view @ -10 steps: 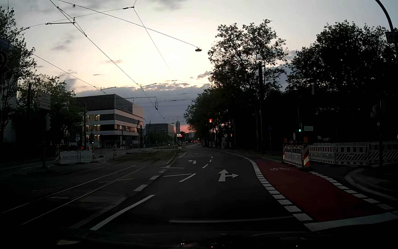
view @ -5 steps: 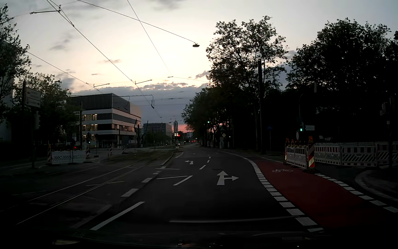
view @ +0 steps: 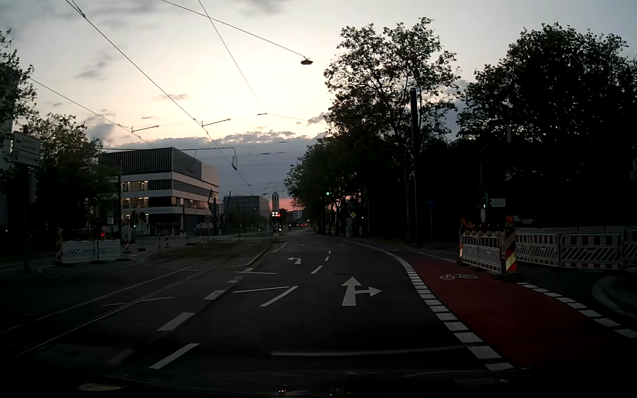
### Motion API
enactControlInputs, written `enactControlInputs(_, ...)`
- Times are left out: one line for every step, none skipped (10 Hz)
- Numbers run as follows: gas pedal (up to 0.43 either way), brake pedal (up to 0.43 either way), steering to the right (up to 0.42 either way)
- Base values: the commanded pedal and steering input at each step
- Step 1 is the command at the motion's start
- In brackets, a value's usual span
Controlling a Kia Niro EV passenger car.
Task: Follow the waypoints while adhering to traffic rules and regulations
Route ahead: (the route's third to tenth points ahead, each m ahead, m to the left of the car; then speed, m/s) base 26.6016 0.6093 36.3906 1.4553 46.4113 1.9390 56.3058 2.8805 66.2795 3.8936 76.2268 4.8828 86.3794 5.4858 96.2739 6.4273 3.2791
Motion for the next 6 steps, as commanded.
enactControlInputs(0.248,0.0,0.042)
enactControlInputs(0.24,0.0,0.045)
enactControlInputs(0.24,0.0,0.05)
enactControlInputs(0.24,0.0,0.051)
enactControlInputs(0.24,0.0,0.052)
enactControlInputs(0.24,0.0,0.052)
